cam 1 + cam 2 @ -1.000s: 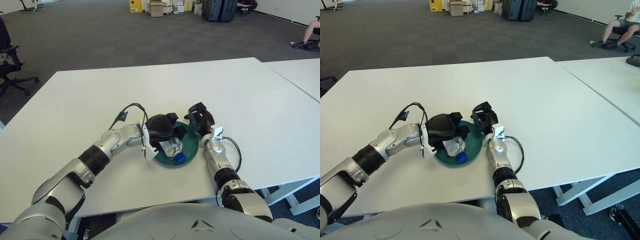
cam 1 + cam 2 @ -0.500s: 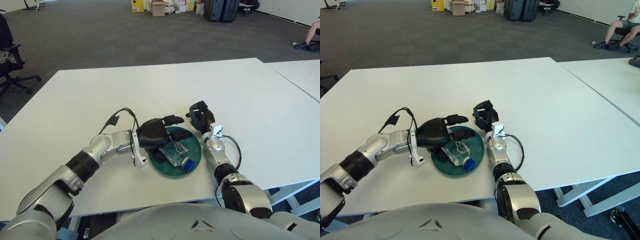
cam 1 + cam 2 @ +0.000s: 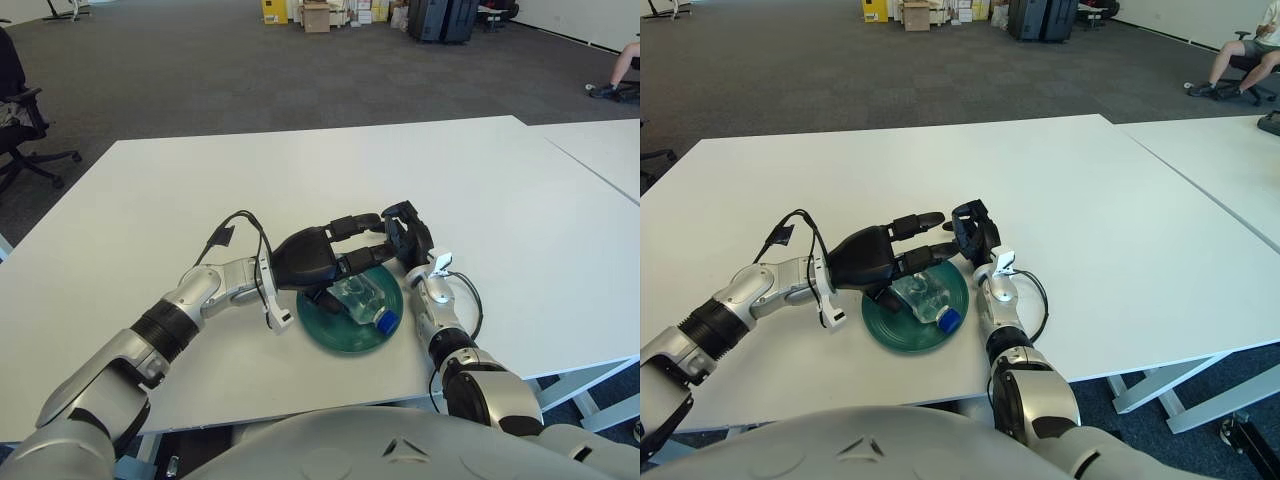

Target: Put the bottle into the plate.

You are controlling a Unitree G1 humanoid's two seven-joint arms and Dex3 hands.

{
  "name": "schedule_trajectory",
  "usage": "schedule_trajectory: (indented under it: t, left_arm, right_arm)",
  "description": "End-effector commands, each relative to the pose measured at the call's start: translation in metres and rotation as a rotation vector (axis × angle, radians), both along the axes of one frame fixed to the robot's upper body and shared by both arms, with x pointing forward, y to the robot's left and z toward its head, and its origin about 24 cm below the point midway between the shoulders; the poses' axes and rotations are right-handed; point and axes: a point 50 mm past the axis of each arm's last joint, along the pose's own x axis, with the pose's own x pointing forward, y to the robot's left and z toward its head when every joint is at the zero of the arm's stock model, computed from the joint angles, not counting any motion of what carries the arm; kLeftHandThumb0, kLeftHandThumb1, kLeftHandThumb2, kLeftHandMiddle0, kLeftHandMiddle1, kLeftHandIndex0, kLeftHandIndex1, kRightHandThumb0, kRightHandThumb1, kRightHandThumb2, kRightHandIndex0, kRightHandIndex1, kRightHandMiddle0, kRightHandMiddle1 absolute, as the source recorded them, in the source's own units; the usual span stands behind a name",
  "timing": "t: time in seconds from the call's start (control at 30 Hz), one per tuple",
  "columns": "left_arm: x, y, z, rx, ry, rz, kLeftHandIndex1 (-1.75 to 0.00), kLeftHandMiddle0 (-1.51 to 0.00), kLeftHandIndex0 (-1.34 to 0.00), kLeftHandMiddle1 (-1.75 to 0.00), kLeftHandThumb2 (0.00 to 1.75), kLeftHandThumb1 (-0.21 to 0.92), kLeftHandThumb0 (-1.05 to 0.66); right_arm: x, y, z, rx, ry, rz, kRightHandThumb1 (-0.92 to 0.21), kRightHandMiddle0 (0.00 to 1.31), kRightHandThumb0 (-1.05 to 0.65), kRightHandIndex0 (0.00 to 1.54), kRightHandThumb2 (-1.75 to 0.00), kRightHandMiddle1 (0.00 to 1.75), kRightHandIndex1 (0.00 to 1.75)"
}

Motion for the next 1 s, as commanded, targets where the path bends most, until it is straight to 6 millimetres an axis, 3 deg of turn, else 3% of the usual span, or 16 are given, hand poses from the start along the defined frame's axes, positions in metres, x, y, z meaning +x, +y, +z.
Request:
schedule_trajectory:
  t: [0.0,0.07,0.2,0.37,0.43,0.47,0.5,0.57,0.63,0.77,0.97]
  left_arm:
    - [0.009,0.006,0.004,-0.018,0.023,0.039,0.0,0.0,0.0,0.0,0.94,0.92,-1.05]
    - [0.015,0.008,0.007,-0.024,0.039,0.053,0.0,0.0,0.0,0.0,0.93,0.92,-1.05]
    - [0.031,0.01,0.028,-0.035,0.052,0.095,0.0,0.0,0.0,0.0,0.92,0.92,-1.05]
    - [0.041,0.016,0.044,-0.141,0.088,0.151,0.0,0.0,0.0,0.0,0.91,0.92,-1.05]
    - [0.043,0.019,0.047,-0.2,0.104,0.172,0.0,0.0,0.0,0.0,0.9,0.92,-1.05]
    - [0.043,0.02,0.048,-0.226,0.11,0.181,0.0,0.0,0.0,0.0,0.89,0.92,-1.05]
    - [0.045,0.022,0.05,-0.275,0.125,0.188,0.0,0.0,0.0,0.0,0.88,0.92,-1.05]
    - [0.048,0.026,0.052,-0.355,0.157,0.192,0.0,0.0,0.0,0.0,0.86,0.92,-1.05]
    - [0.05,0.03,0.055,-0.436,0.195,0.195,0.0,0.0,0.0,0.0,0.84,0.92,-1.05]
    - [0.054,0.038,0.057,-0.587,0.261,0.215,0.0,0.0,0.0,0.0,0.84,0.92,-1.04]
    - [0.057,0.047,0.054,-0.762,0.38,0.229,0.0,0.0,0.0,0.0,0.78,0.92,-1.03]
  right_arm:
    - [-0.038,0.002,-0.028,0.109,0.08,-0.003,-0.89,0.02,-0.54,0.2,-0.57,1.08,0.79]
    - [-0.036,0.001,-0.028,0.166,0.072,0.02,-0.91,0.01,-0.61,0.19,-0.59,0.87,0.61]
    - [-0.036,-0.001,-0.026,0.223,0.055,0.028,-0.92,0.0,-0.65,0.2,-0.59,0.71,0.4]
    - [-0.035,-0.005,-0.024,0.23,0.04,0.031,-0.92,0.0,-0.7,0.21,-0.6,0.6,0.21]
    - [-0.034,-0.006,-0.025,0.21,0.053,0.009,-0.92,0.0,-0.68,0.27,-0.59,0.66,0.21]
    - [-0.034,-0.007,-0.025,0.2,0.06,-0.004,-0.9,0.01,-0.63,0.34,-0.6,0.85,0.29]
    - [-0.032,-0.008,-0.026,0.18,0.079,-0.025,-0.88,0.01,-0.61,0.35,-0.61,0.93,0.35]
    - [-0.03,-0.008,-0.027,0.144,0.112,-0.049,-0.91,0.17,-0.46,0.37,-0.51,1.36,0.7]
    - [-0.028,-0.008,-0.028,0.105,0.143,-0.06,-0.91,0.23,-0.41,0.38,-0.47,1.5,0.84]
    - [-0.024,-0.008,-0.029,0.041,0.183,-0.069,-0.85,0.31,-0.37,0.39,-0.54,1.62,1.05]
    - [-0.021,-0.006,-0.029,-0.011,0.211,-0.065,-0.75,0.35,-0.37,0.39,-0.7,1.68,1.17]
